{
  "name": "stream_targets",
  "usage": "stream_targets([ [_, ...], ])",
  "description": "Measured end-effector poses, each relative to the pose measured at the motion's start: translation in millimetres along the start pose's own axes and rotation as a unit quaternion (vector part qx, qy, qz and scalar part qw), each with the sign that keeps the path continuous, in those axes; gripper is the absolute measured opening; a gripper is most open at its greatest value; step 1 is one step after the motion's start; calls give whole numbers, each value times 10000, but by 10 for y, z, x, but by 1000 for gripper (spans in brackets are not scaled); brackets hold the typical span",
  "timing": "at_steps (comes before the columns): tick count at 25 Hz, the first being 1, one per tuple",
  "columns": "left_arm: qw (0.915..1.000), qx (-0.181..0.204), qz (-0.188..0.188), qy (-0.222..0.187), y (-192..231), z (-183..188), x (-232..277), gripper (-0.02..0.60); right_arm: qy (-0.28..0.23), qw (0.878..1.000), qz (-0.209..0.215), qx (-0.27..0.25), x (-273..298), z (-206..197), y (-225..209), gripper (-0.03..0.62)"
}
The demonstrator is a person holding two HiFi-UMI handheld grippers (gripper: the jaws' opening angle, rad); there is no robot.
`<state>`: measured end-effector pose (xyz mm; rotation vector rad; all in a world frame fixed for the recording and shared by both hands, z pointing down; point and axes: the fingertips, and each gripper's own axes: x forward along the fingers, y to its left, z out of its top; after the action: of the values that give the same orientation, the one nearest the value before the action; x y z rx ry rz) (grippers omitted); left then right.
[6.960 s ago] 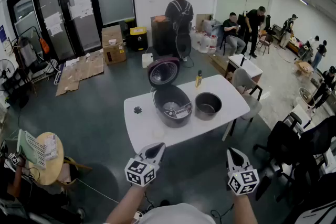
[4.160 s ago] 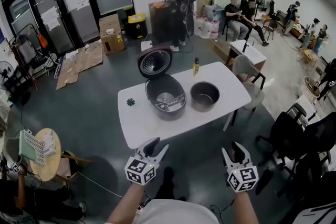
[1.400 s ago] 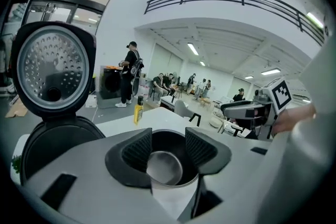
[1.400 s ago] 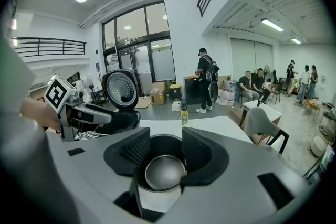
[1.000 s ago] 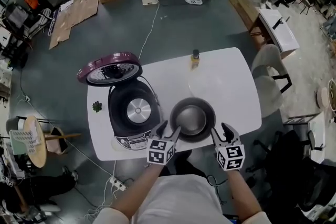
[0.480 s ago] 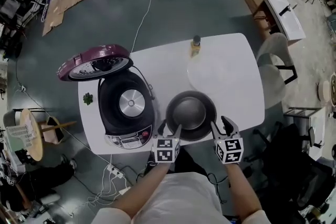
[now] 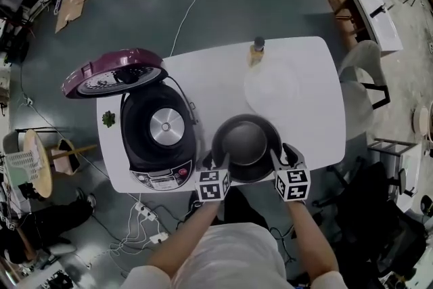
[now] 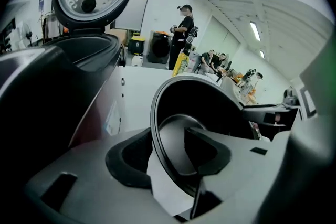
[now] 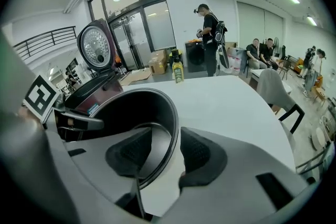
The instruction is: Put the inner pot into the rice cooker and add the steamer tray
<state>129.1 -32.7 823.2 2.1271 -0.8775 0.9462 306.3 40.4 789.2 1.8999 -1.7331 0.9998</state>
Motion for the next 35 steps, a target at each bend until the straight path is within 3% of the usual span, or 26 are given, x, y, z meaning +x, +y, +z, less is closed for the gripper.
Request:
stream_targets([
  [5, 9999, -28, 95, 35, 71, -42, 100, 159, 36, 9999, -55, 76, 145, -53, -44, 141],
  [7, 9998, -32, 186, 20, 117, -31, 103, 94, 39, 9997, -121, 202, 173, -55, -88, 93],
  [10, 9997, 15, 253, 24, 152, -20, 117, 91, 24, 9984, -69, 554, 190, -62, -122, 57],
  [24, 9999, 48, 125, -15, -27, 30, -140, 64, -366, 9965, -303, 694, -311, 82, -62, 48],
  [28, 9995, -266, 13, -183, -112, 193, -289, 55, -605, 9947, -386, 734, -491, 265, -76, 43],
  [35, 9974, -201, 14, -699, -168, 630, -604, 48, -1135, 9903, -350, 720, -763, 688, 19, 41],
])
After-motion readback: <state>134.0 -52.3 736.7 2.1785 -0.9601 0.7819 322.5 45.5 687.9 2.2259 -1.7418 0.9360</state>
